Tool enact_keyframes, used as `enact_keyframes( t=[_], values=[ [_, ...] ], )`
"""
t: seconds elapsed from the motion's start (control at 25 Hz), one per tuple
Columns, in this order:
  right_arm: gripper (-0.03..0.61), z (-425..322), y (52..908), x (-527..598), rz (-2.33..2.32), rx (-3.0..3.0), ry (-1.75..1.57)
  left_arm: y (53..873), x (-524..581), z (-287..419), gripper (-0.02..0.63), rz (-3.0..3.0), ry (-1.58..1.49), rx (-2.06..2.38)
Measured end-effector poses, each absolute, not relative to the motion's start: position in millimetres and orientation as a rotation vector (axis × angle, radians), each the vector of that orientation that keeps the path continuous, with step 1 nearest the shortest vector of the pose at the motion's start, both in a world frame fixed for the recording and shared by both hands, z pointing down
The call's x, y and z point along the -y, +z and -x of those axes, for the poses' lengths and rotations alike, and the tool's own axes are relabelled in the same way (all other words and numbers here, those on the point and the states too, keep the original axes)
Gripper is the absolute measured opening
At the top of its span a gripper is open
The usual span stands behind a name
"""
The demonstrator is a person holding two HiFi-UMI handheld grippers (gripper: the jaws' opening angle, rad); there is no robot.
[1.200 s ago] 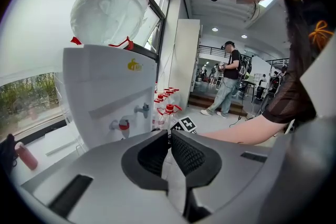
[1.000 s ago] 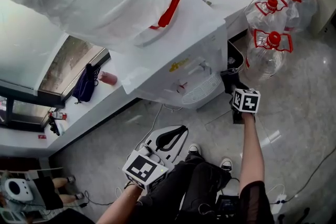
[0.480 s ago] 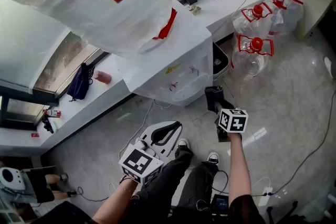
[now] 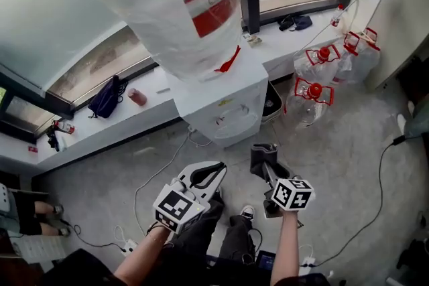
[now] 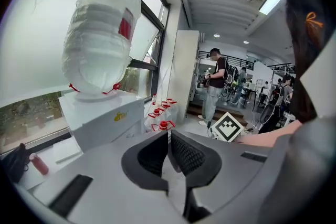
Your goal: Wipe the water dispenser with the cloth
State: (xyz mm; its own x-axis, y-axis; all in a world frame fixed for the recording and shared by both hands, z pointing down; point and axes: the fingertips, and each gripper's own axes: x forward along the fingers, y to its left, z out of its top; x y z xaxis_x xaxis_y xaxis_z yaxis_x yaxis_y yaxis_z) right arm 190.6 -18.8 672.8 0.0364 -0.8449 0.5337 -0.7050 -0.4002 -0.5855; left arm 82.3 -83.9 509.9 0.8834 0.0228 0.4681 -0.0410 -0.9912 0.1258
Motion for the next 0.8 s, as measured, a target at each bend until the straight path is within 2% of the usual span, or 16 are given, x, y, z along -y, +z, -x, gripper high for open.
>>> enact_keyframes(
  t=[0.4,0.8],
  values=[
    [0.104,-165,552,-35,2.089,-1.697,-1.246,449,31,-31,0.020,-2.880,0.646,0.187],
    [0.103,-127,497,-41,2.031,-1.743,-1.205,420,18,-5,0.020,-2.891,0.590,0.222]
  ],
)
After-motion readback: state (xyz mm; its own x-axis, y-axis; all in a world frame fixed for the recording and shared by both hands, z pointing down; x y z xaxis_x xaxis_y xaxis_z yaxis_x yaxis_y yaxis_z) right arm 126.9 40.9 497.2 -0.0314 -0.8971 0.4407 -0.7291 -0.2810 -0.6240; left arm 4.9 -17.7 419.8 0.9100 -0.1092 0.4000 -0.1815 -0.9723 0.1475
